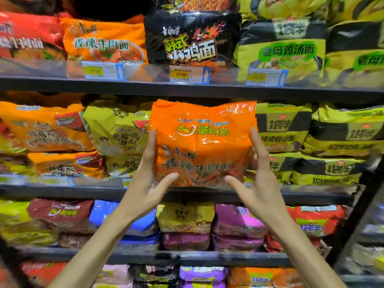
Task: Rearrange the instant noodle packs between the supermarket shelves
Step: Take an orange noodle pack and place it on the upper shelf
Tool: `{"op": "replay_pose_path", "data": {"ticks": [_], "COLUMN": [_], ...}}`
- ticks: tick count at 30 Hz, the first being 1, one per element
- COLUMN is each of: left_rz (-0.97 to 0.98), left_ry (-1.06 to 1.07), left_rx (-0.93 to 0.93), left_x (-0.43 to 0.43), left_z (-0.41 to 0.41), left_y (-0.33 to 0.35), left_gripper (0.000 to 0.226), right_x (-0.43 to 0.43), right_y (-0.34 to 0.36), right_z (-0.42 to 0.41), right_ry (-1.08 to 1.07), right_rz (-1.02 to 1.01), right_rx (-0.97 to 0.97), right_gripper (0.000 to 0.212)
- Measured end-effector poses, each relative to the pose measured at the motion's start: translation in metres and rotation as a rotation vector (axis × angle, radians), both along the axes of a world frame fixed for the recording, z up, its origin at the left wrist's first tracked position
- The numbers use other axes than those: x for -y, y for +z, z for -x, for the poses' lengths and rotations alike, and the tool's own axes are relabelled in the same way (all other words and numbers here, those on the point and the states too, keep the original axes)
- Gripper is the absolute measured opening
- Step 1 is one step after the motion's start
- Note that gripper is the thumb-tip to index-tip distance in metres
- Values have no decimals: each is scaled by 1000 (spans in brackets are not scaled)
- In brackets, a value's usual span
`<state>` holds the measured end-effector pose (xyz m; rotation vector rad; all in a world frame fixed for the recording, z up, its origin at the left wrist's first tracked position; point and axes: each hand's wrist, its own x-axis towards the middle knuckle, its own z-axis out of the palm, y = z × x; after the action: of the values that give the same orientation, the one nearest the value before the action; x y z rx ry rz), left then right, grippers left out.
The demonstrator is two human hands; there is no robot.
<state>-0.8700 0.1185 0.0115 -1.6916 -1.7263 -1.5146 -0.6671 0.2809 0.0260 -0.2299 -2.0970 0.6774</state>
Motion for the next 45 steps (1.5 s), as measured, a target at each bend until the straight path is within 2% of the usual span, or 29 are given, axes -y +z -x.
{"op": "replay_pose_path", "data": {"ticks": [7, 13, 18, 25, 35, 45], "left_rz": [32, 54, 24, -58, -150, -302], "left_ry": [24, 88, 98, 65, 52, -2], "left_rx": [27, 43, 93, 171, 24, -90], "left_x": [29, 71, 110, 167, 225, 201], "left_z": [-37, -49, -44, 1, 80, 125], "left_y": [0, 9, 12, 19, 63, 137], "left_gripper": [104, 90, 85, 94, 93, 96], "right_x": [25, 49, 79, 144, 211, 196], "right_y": [5, 12, 19, 47, 84, 153], "right_z": [-35, -36, -22, 14, 85, 125], "right_ry": [54, 137, 193, 139, 103, 80], "right_rz": [-8, -19, -21, -55, -140, -268], "right_rx": [-3, 42, 59, 79, -55, -204], "right_gripper": [105, 102, 108, 106, 108, 107]}}
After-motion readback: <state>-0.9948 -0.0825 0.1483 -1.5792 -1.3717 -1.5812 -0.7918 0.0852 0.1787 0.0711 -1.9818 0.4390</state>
